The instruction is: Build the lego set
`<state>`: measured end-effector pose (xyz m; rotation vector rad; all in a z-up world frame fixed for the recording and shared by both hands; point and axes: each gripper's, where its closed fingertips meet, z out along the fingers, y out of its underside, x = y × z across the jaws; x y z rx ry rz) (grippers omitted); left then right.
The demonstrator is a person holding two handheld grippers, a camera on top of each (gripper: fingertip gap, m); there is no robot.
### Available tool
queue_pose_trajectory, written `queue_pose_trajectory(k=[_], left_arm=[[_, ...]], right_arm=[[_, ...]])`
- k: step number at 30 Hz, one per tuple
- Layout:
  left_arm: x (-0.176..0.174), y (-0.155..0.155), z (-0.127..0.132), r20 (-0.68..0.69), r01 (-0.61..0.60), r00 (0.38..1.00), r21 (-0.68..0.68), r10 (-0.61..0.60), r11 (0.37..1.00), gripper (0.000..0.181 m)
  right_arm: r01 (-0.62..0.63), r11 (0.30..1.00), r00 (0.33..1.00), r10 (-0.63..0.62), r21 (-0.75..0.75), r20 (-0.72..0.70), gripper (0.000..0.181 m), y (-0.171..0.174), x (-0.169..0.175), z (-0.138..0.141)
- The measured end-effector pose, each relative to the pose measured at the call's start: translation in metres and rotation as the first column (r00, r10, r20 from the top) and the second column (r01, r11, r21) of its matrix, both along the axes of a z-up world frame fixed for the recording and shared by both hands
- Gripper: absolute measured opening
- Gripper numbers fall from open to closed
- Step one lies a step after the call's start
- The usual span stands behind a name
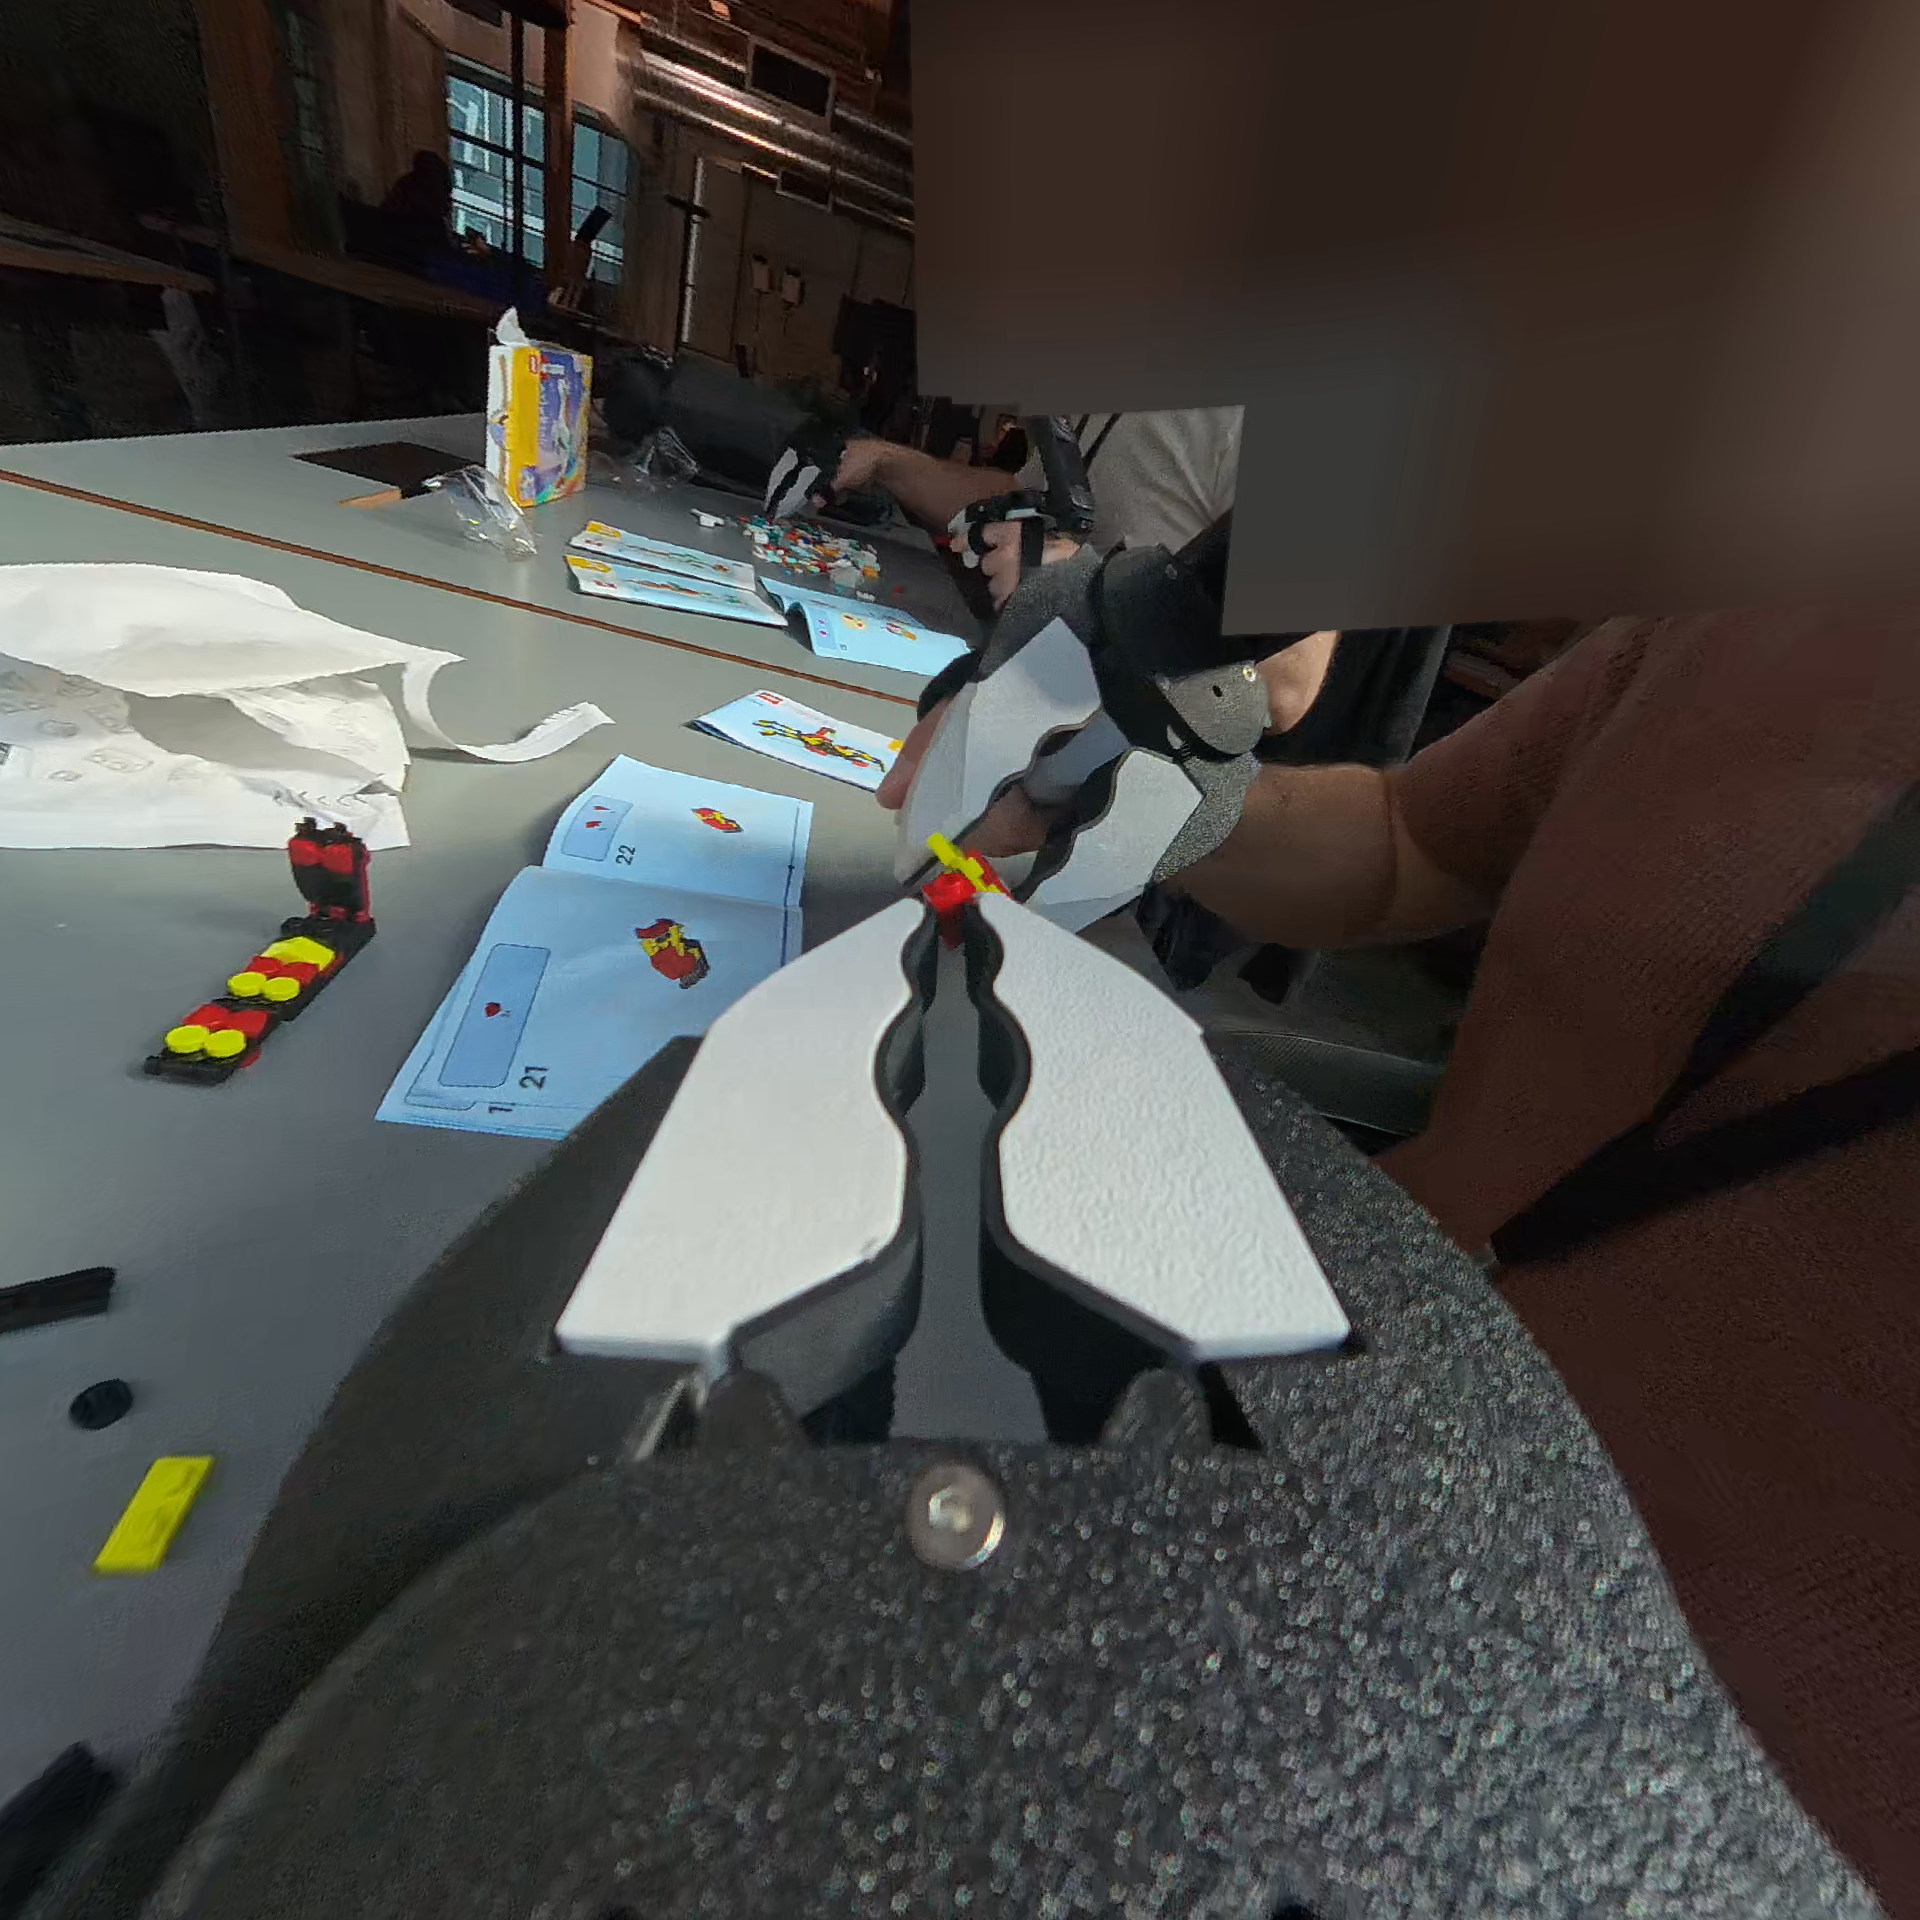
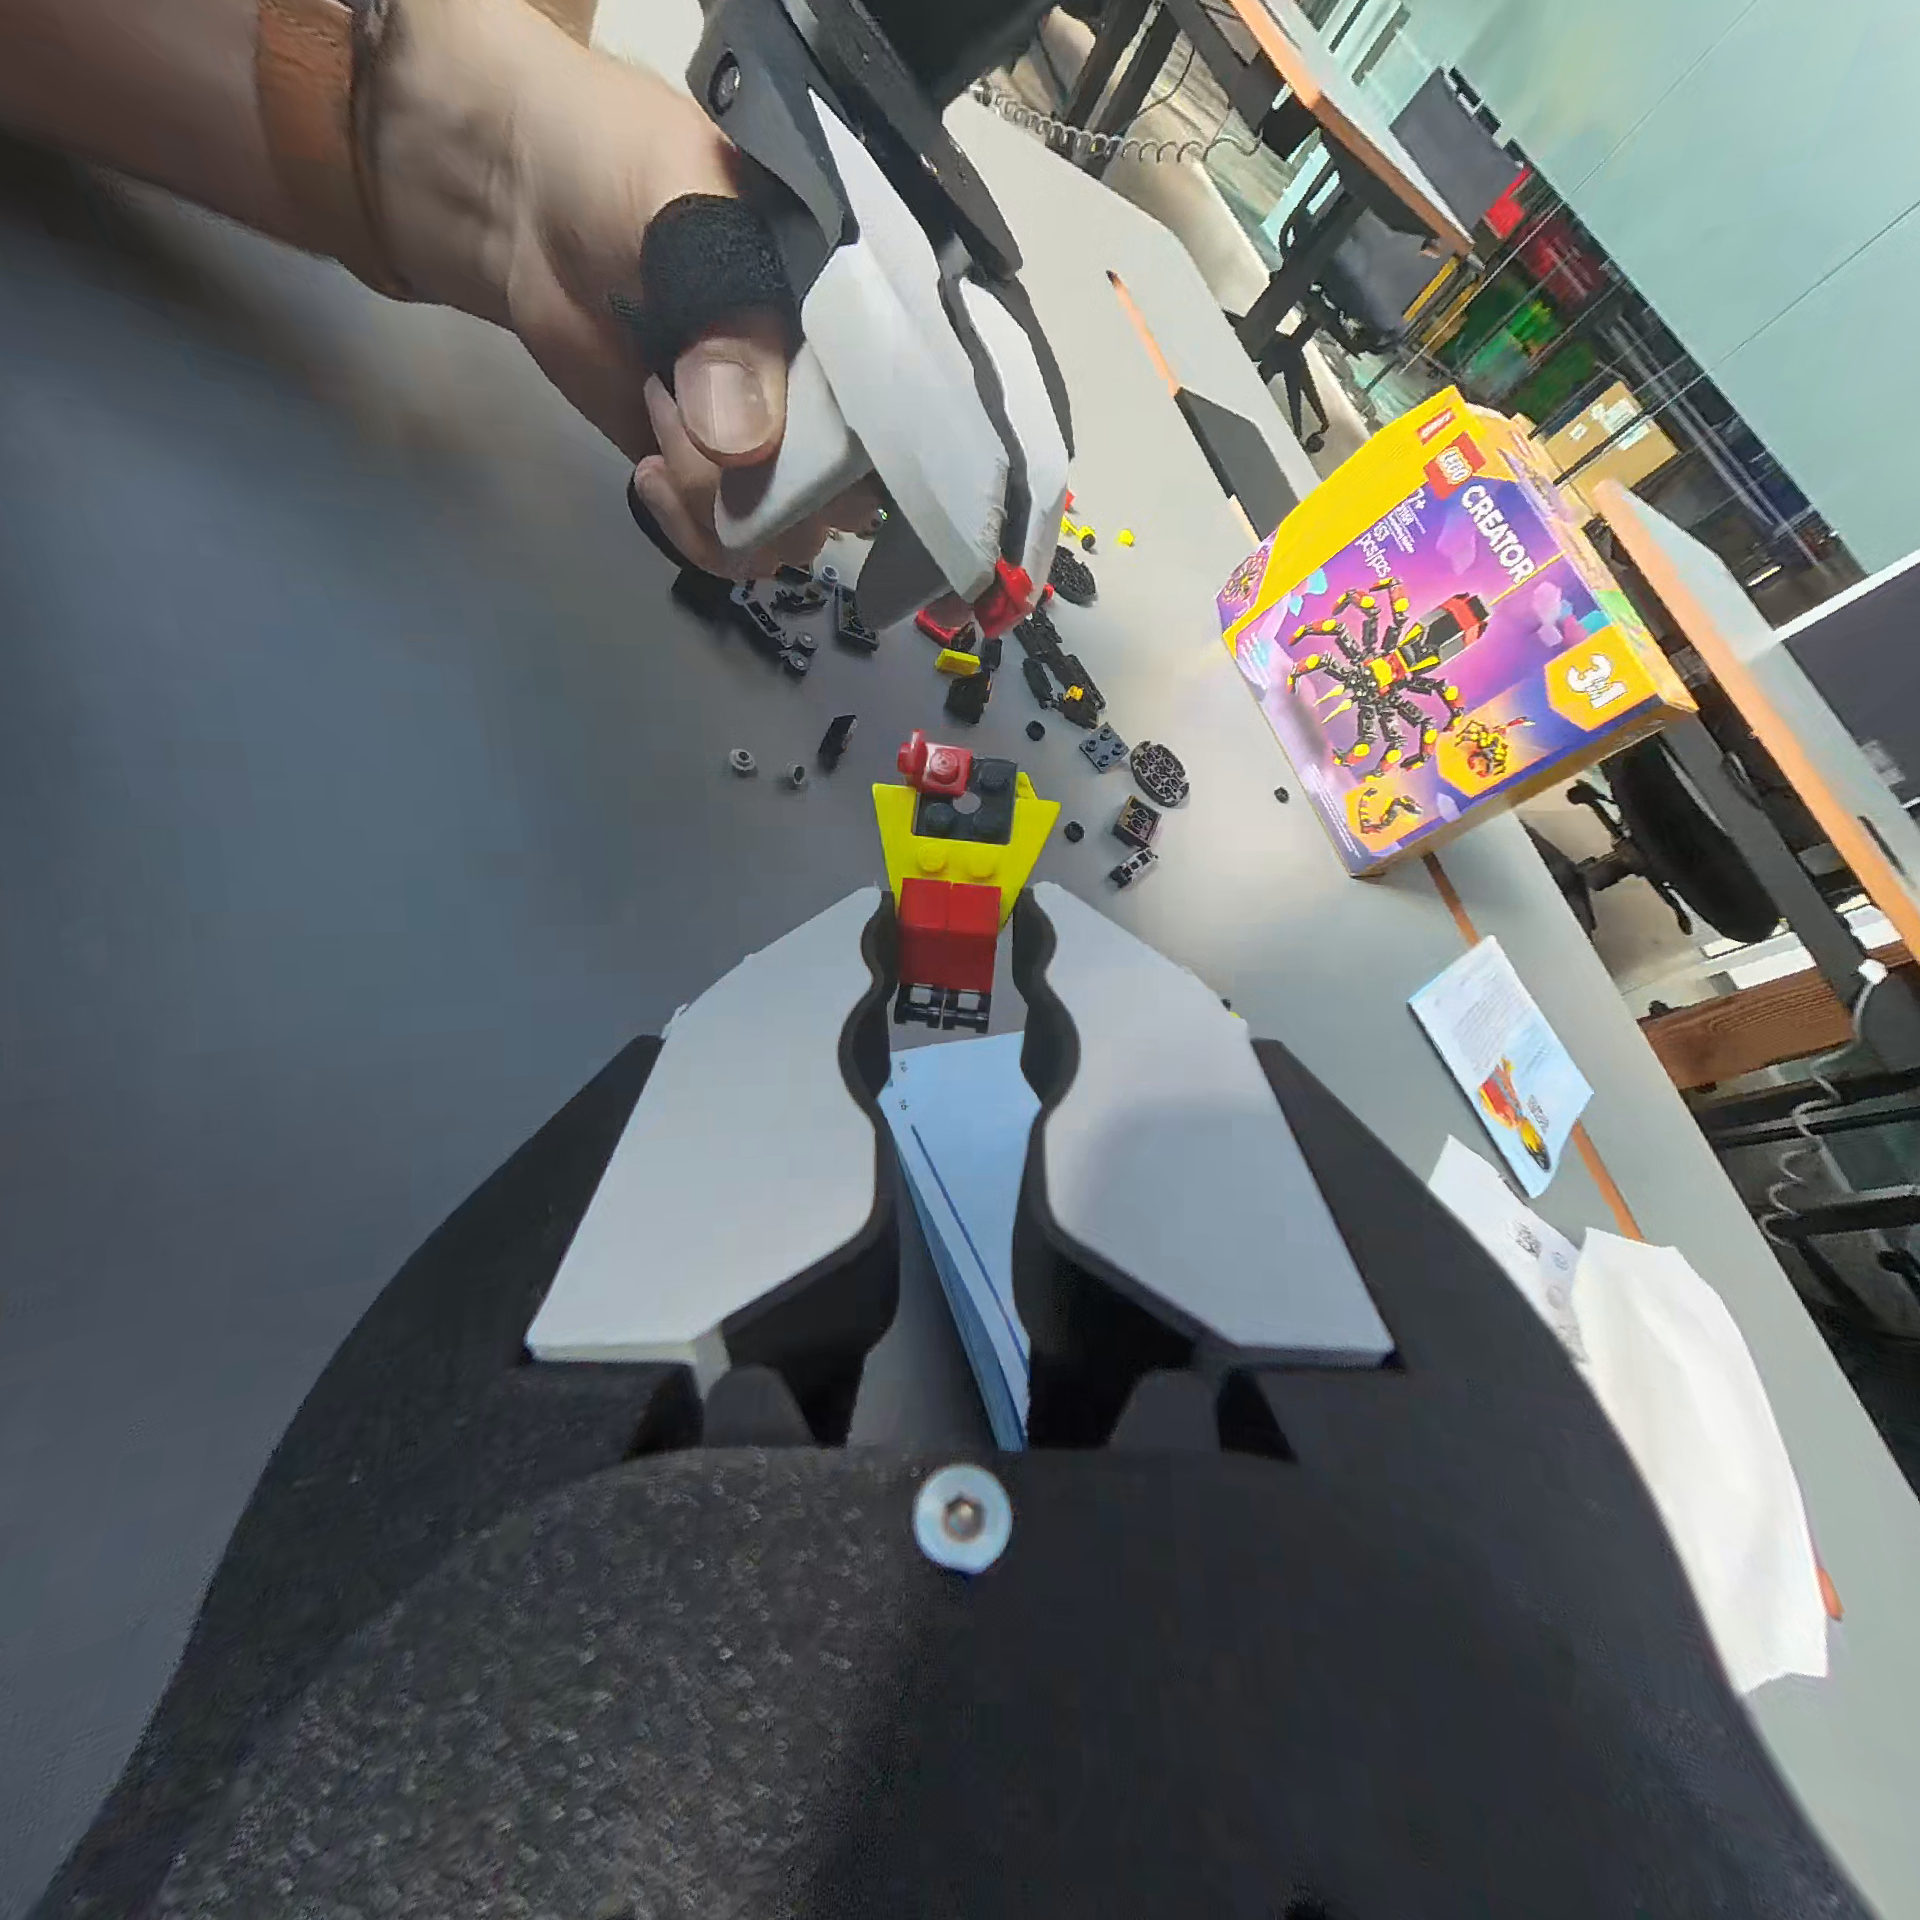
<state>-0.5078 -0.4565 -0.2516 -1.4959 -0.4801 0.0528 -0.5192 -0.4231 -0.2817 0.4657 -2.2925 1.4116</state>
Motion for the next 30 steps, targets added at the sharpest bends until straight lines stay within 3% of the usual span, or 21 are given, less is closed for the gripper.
queue_pose_trajectory(k=[5,10,21,30], left_arm=[[0.007,0.048,0.002,0.011,0.202,0.979,0.035,-0.202,0.979,0.005],[0.009,0.086,-0.004,0.017,0.319,0.948,-0.011,-0.319,0.948,0.005],[-0.003,0.119,-0.025,0.019,0.377,0.925,-0.175,-0.38,0.909,0.005],[-0.007,0.131,-0.043,0.041,0.43,0.899,-0.277,-0.436,0.859,0.005]], right_arm=[[0.054,0.999,0.995,-0.053,0.009,-0.084,0.02,0.033,0.007,0.001],[0.098,0.995,0.992,-0.097,0.005,-0.087,0.02,0.058,0.005,-0.001],[0.182,0.983,0.977,-0.178,0.026,-0.114,0.02,0.094,-0.002,-0.021],[0.209,0.978,0.974,-0.206,0.02,-0.093,0.02,0.103,-0.003,-0.037]])
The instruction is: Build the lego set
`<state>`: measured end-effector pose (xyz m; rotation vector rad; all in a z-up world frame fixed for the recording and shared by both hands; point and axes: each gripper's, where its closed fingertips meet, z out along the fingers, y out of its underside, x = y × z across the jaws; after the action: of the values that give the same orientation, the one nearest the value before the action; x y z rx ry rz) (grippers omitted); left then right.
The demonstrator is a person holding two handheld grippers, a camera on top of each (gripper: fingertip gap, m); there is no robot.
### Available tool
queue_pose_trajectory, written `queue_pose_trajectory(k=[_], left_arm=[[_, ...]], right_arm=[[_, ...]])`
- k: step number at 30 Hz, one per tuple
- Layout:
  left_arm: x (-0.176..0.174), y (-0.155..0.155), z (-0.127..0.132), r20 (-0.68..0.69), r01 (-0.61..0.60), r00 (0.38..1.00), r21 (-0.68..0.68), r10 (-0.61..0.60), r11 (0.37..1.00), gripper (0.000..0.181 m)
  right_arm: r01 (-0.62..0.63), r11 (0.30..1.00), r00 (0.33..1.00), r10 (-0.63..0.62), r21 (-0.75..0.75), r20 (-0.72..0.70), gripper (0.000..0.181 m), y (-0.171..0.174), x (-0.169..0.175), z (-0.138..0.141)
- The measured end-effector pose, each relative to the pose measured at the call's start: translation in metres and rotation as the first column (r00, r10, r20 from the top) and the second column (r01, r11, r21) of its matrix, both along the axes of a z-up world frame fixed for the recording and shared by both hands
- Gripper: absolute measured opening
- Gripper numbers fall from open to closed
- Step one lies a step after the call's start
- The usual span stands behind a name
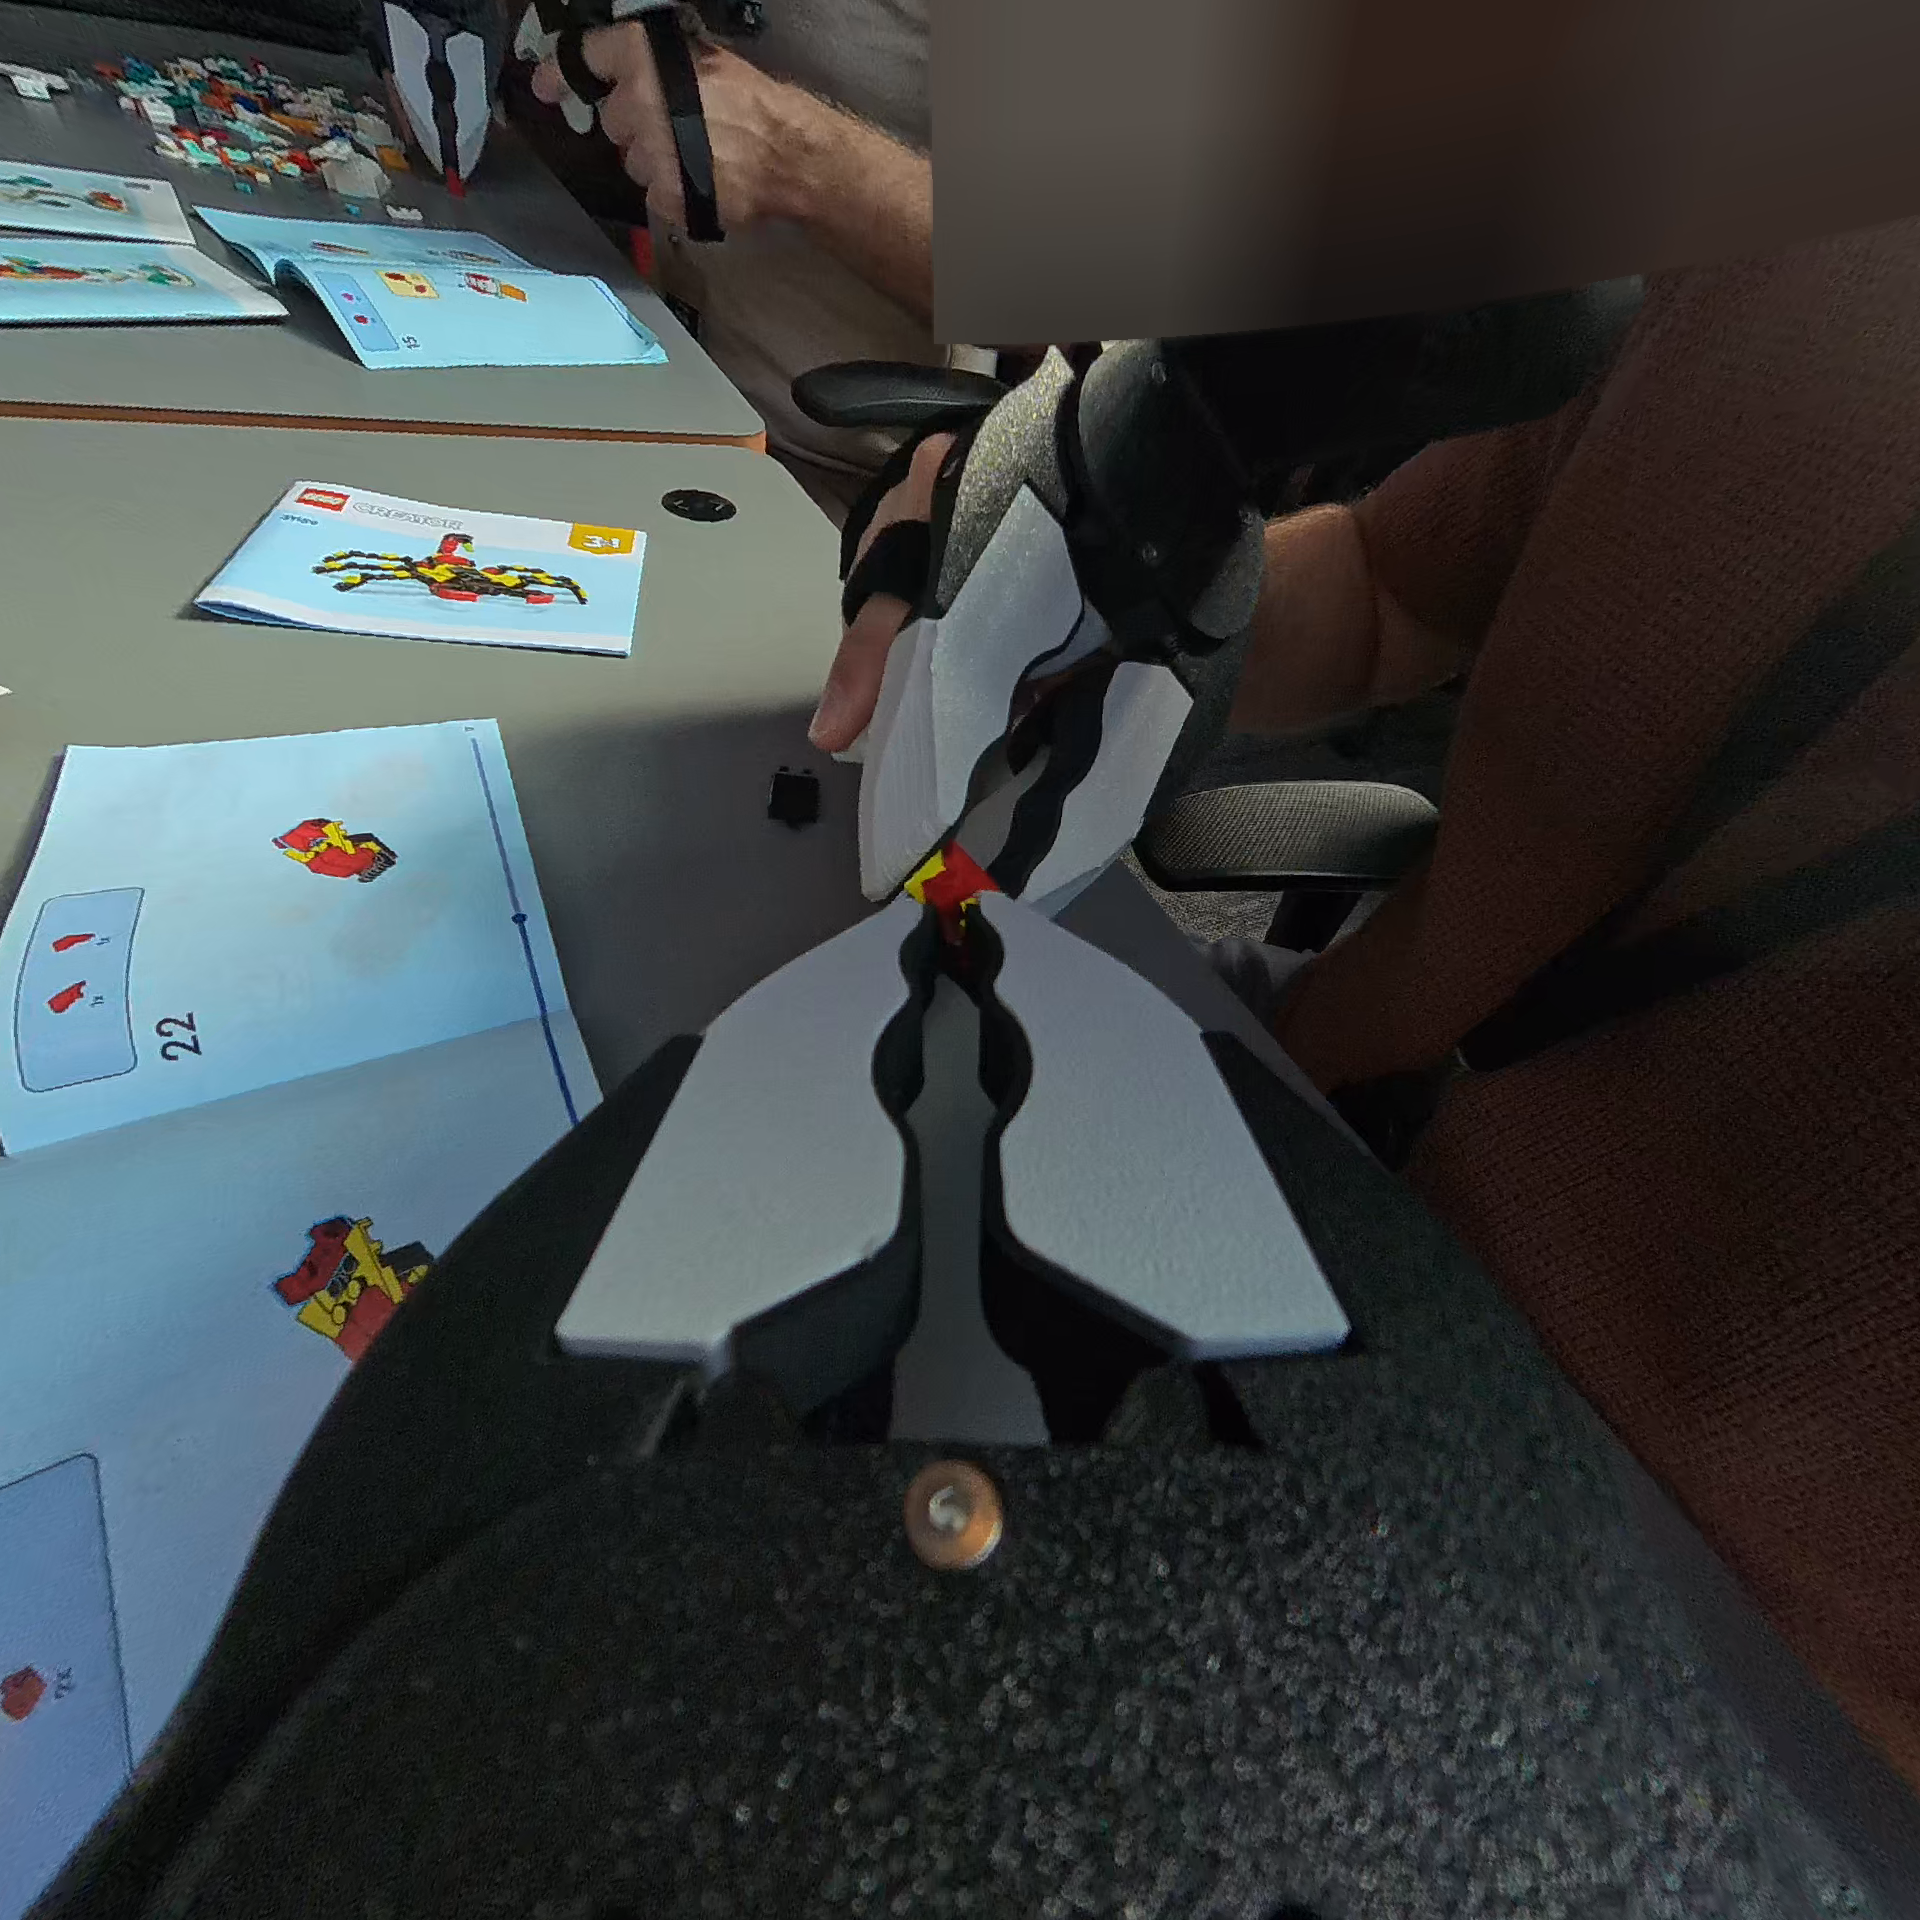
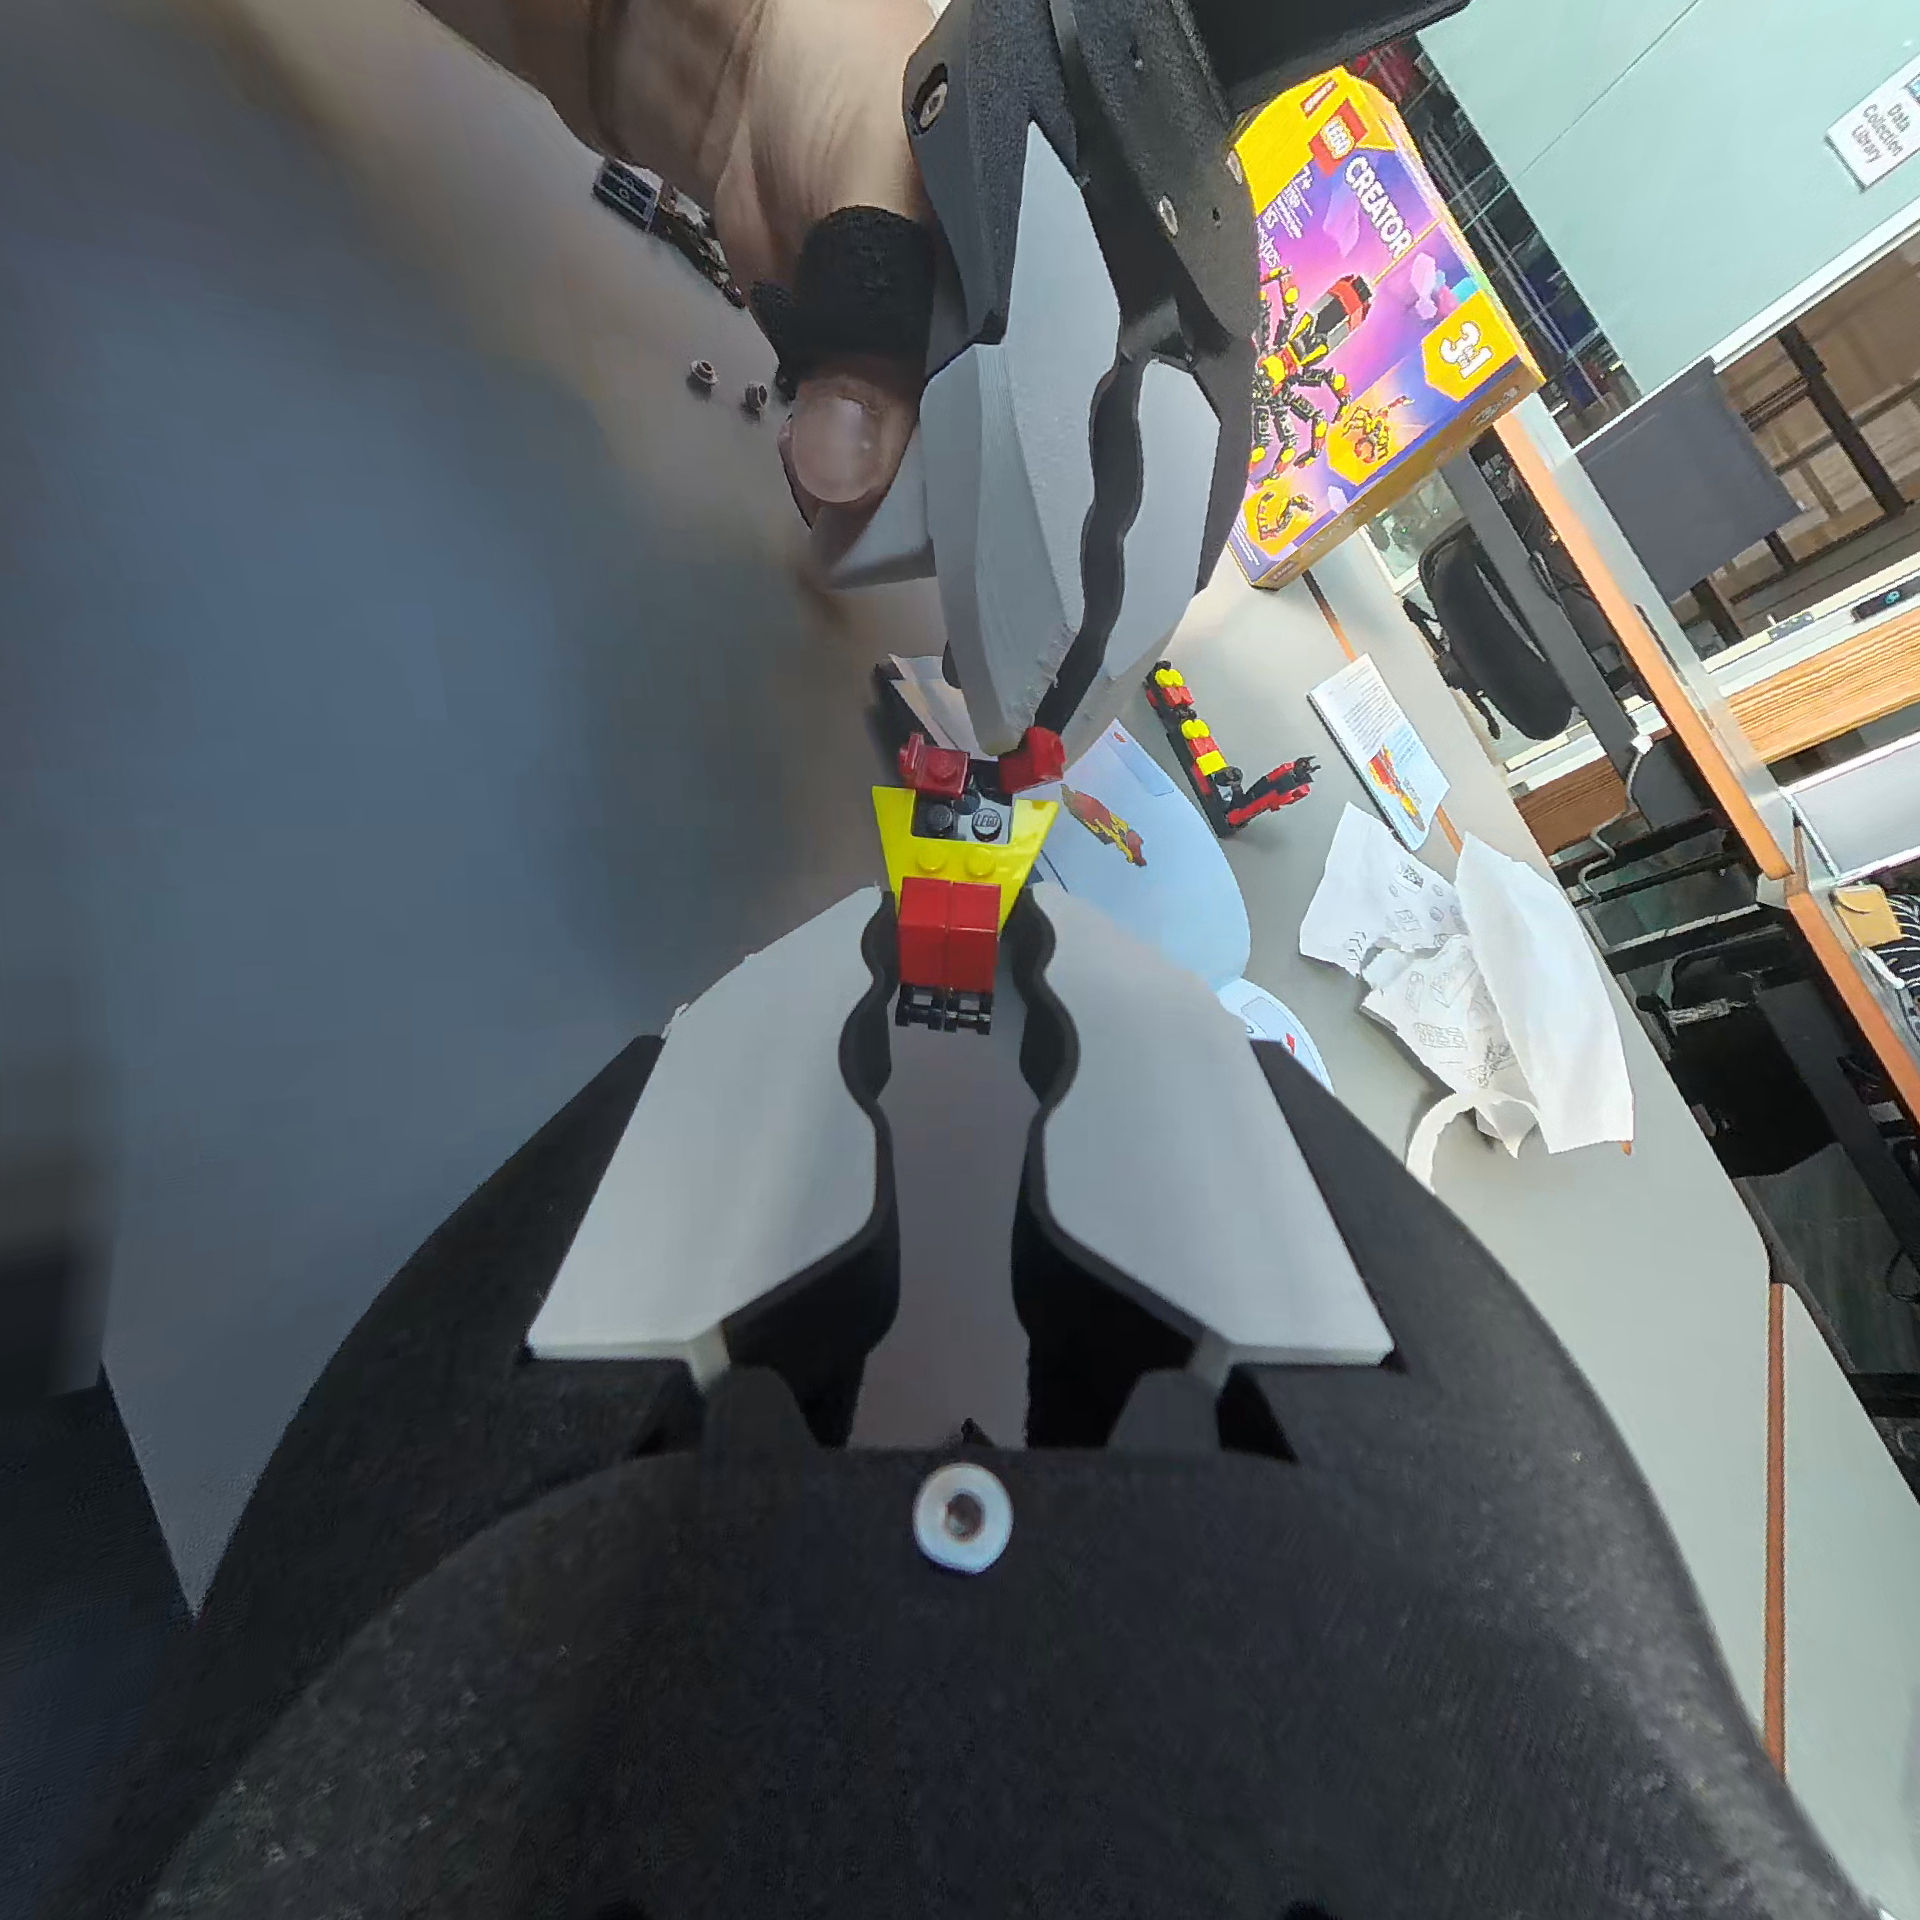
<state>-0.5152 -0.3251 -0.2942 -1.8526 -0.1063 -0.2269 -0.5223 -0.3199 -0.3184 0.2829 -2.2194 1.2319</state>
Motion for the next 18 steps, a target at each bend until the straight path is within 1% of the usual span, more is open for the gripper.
queue_pose_trajectory(k=[5,8,12,15,18], left_arm=[[0.001,-0.001,-0.007,0.046,0.05,0.998,-0.036,-0.048,0.998,0.005],[0.004,-0.003,-0.008,0.106,0.09,0.991,-0.022,-0.087,0.996,0.005],[0.002,-0.004,-0.017,0.132,0.088,0.988,-0.038,-0.082,0.995,0.005],[0.005,-0.004,-0.018,0.164,0.116,0.98,-0.04,-0.108,0.992,0.005],[0.008,-0.004,-0.018,0.176,0.15,0.975,-0.061,-0.137,0.987,0.005]], right_arm=[[-0.009,1.0,1.0,0.009,-0.002,-0.023,0.019,0.001,0.0,-0.003],[-0.016,1.0,1.0,0.016,-0.01,-0.021,0.019,0.002,0.0,-0.004],[-0.016,1.0,1.0,0.016,-0.009,-0.008,0.019,0.002,-0.002,-0.007],[-0.041,0.999,0.999,0.04,-0.023,-0.003,0.018,0.0,0.001,-0.007],[-0.071,0.997,0.997,0.069,-0.035,-0.04,0.018,-0.002,0.005,-0.003]])
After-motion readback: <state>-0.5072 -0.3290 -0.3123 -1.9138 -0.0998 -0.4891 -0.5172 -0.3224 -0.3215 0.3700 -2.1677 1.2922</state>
